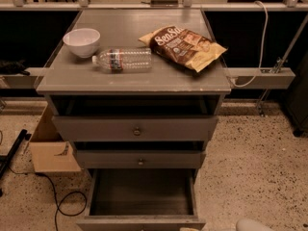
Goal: Close bottom drawer
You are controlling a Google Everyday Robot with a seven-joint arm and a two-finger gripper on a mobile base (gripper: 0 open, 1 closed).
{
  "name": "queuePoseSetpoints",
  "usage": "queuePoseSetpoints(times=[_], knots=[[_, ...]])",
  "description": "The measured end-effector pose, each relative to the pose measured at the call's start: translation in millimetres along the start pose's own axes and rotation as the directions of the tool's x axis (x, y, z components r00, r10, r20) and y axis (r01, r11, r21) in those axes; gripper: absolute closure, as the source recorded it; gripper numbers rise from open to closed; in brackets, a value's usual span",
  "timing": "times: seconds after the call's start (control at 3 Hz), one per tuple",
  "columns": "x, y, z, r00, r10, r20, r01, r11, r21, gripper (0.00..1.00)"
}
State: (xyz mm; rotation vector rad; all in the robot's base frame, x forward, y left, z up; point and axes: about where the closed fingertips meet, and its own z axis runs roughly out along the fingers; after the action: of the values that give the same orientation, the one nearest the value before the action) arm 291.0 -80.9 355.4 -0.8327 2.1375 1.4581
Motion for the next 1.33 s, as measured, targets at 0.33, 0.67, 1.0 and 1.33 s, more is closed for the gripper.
queuePoseSetpoints(times=[0.33,0.67,1.0,1.33], knots=[[2.5,2.6,0.7,0.997,-0.061,0.043,0.062,0.998,-0.012,0.0],[2.0,7.8,-5.6,0.983,-0.148,0.108,0.148,0.9889,0.006,0.0],[2.1,7.7,-5.7,0.983,-0.148,0.108,0.148,0.989,0.006,0.0],[2.0,4.0,-6.0,0.994,-0.073,0.085,0.071,0.9972,0.021,0.0]])
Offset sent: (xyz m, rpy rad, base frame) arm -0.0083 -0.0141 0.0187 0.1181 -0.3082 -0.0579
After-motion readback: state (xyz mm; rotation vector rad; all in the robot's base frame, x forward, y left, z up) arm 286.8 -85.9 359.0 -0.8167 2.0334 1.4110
